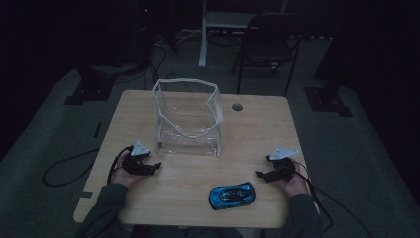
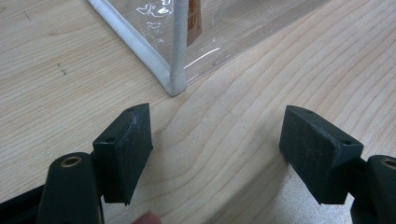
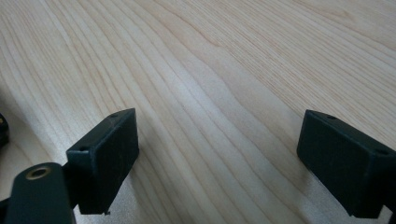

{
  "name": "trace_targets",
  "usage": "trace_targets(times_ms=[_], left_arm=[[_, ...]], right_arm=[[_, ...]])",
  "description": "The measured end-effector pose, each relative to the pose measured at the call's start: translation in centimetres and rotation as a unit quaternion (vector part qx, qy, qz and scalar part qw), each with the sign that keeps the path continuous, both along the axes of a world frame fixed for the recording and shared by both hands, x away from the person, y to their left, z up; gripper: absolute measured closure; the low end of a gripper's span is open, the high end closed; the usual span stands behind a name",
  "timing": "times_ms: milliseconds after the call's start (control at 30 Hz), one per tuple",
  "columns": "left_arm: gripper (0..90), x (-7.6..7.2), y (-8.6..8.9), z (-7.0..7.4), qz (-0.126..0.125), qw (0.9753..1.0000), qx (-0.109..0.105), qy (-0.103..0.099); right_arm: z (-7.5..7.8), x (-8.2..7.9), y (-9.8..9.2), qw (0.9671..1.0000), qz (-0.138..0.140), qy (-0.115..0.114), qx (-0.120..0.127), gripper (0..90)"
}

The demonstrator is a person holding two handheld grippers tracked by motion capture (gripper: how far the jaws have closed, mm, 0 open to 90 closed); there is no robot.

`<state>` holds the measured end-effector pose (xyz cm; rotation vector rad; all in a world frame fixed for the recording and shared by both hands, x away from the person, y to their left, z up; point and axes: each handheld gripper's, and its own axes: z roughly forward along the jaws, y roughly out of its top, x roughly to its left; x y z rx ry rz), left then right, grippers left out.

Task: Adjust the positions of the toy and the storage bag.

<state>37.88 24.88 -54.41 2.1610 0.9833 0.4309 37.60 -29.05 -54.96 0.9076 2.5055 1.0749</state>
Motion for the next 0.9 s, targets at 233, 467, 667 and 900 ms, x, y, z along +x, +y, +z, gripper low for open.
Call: trace_targets(times_ms=[233, 467, 667, 900], left_arm=[[26.0, -0.18, 0.0, 0.0, 0.0, 1.0, 0.001, 0.0], [25.9, -0.18, 0.0, 0.0, 0.0, 1.0, 0.001, 0.0], [26.0, -0.09, 0.04, 0.03, -0.003, 1.0, 0.002, 0.001], [26.1, -0.02, 0.11, 0.05, -0.007, 1.0, 0.003, 0.002]], right_arm=[[-0.01, -0.06, 0.0, 1.0, 0.001, -0.001, 0.0, 12.2], [-0.01, -0.07, 0.0, 1.0, 0.0, -0.001, 0.0, 12.2], [-0.01, -0.01, -0.04, 1.0, 0.003, -0.001, 0.0, 12.2], [0.0, -0.06, 0.01, 1.0, -0.002, -0.001, 0.001, 13.2]])
